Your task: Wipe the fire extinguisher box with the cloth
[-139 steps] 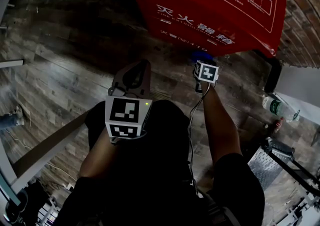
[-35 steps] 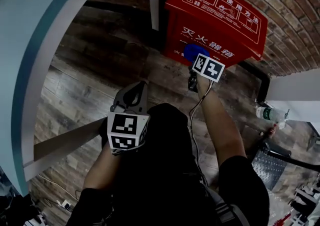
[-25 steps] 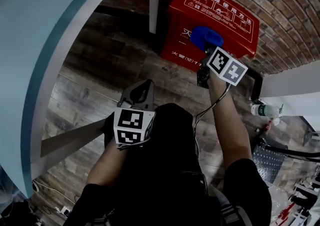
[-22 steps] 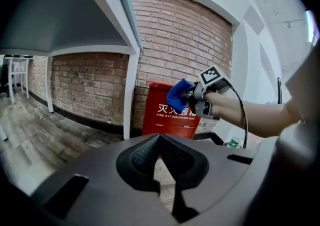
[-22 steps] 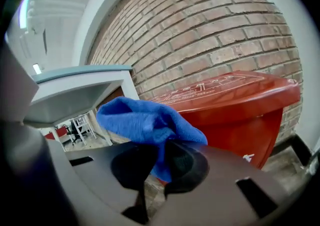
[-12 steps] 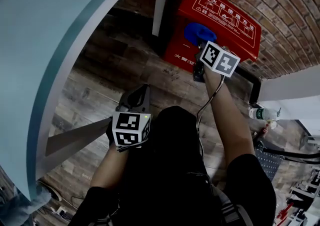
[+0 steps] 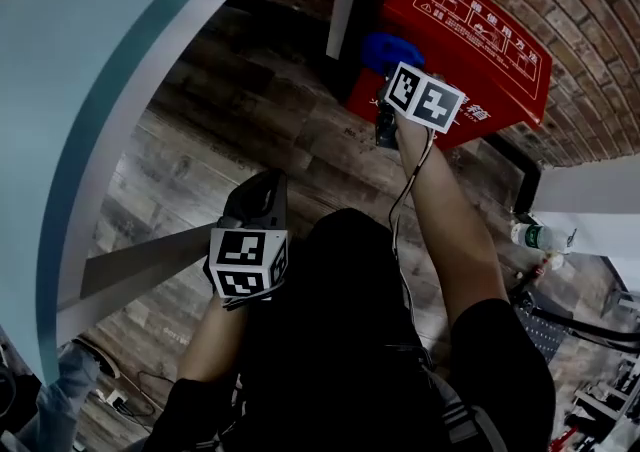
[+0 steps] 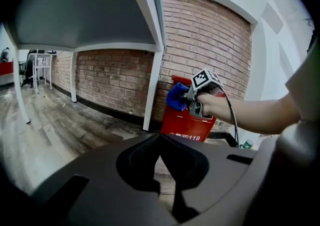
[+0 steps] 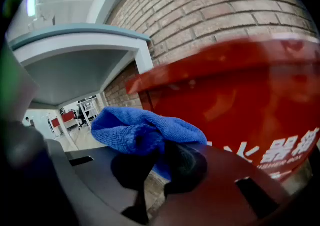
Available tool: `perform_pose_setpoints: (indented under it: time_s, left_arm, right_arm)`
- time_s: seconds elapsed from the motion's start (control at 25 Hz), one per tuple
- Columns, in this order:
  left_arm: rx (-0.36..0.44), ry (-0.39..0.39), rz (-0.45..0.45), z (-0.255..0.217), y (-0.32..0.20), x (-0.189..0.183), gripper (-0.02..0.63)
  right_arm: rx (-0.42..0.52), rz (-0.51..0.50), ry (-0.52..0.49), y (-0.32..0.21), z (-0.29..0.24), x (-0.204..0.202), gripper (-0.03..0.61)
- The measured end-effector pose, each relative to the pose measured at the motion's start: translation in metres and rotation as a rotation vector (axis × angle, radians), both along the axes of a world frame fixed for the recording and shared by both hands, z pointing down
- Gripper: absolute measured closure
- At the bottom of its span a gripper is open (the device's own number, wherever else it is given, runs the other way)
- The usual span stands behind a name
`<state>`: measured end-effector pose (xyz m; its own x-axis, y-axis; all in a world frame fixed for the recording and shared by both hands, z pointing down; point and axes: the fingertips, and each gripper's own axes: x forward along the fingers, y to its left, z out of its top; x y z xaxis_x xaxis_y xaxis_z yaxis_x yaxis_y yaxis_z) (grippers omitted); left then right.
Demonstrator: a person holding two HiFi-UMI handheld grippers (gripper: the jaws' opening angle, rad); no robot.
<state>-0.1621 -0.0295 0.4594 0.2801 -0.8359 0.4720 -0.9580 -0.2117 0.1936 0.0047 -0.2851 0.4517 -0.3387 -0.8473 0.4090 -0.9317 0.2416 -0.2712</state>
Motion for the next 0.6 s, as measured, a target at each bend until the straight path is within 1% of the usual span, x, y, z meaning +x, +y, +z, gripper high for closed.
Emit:
perform_pose_setpoints:
  time_s: [0.16, 0.24, 0.28, 0.4, 0.52, 0.6]
  left_arm:
    - [-0.009, -0.035, -0.007, 0.000, 0.006, -0.007, 0.607]
    - [-0.005, -0.055, 0.001, 0.001, 0.006, -0.005, 0.607]
    - [-0.006, -0.061, 0.003, 0.003, 0.005, -0.003, 0.607]
    - [-0.025, -0.066, 0.003, 0.012, 0.004, 0.001, 0.607]
    - [-0.050, -0.064, 0.007, 0.020, 0.005, 0.010, 0.607]
    - [-0.059, -0.065, 0.013, 0.023, 0.003, 0.017, 0.607]
  right_arm:
    - [-0.164, 0.023, -0.020, 0.004, 0.075, 0.017, 0.531]
    - [-0.202, 0.025, -0.007, 0.007, 0.109, 0.029, 0.531]
    - [-0.192, 0.017, 0.010, 0.007, 0.119, 0.034, 0.531]
    - [-0.104, -0.016, 0.073, 0.006, 0.128, 0.035, 0.531]
    - [-0.062, -0.030, 0.116, 0.007, 0.128, 0.029, 0.531]
    - [-0.039, -0.059, 0.185, 0.007, 0.132, 0.024, 0.531]
